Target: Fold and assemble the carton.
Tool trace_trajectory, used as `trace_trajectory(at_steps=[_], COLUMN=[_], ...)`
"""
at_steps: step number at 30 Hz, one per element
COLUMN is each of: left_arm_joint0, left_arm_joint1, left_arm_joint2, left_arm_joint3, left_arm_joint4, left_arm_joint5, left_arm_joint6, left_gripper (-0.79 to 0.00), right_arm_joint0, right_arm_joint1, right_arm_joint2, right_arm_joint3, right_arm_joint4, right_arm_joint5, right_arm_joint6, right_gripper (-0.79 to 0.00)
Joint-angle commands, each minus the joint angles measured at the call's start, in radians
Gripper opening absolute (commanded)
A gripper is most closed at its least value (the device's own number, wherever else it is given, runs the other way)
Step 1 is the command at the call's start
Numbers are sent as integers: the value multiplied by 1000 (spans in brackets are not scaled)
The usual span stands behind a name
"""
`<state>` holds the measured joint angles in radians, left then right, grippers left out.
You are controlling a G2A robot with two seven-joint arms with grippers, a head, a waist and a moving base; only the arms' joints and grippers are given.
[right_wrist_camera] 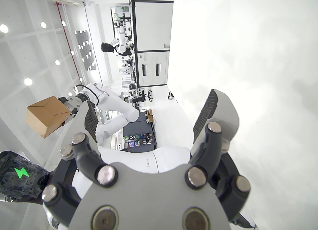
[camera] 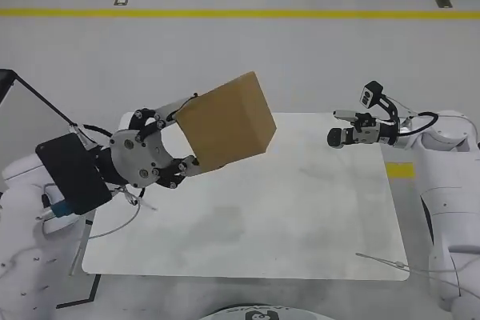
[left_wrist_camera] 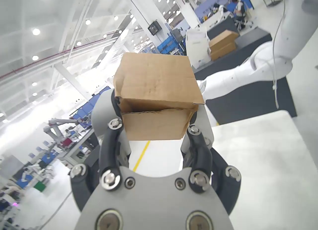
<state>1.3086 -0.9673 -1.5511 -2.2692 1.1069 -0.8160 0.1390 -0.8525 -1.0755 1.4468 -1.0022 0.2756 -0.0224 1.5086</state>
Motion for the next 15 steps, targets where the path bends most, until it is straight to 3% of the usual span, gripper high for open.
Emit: trace_trajectory(at_steps=[1, 5, 8, 15], left_arm_joint0=[-1, -1, 31, 74], left_arm_joint1=[0, 0, -5, -12], left_arm_joint2=[-1, -1, 18, 59], left_arm_joint3=[-2, -2, 24, 67], left_arm_joint4=[17, 17, -88, -274], left_arm_joint5=[-2, -2, 43, -2], left_arm_joint6=[6, 6, 35, 99], left_gripper=[-785, -785, -785, -785], right_arm_joint0=[0, 0, 0, 0], right_arm_joint1=[0, 0, 0, 0], right_arm_joint2=[0, 0, 0, 0], right_arm_joint3=[0, 0, 0, 0], right_arm_joint4=[0, 0, 0, 0], right_arm_joint5=[0, 0, 0, 0], right_arm_joint6=[0, 0, 0, 0], right_gripper=[0, 0, 0, 0])
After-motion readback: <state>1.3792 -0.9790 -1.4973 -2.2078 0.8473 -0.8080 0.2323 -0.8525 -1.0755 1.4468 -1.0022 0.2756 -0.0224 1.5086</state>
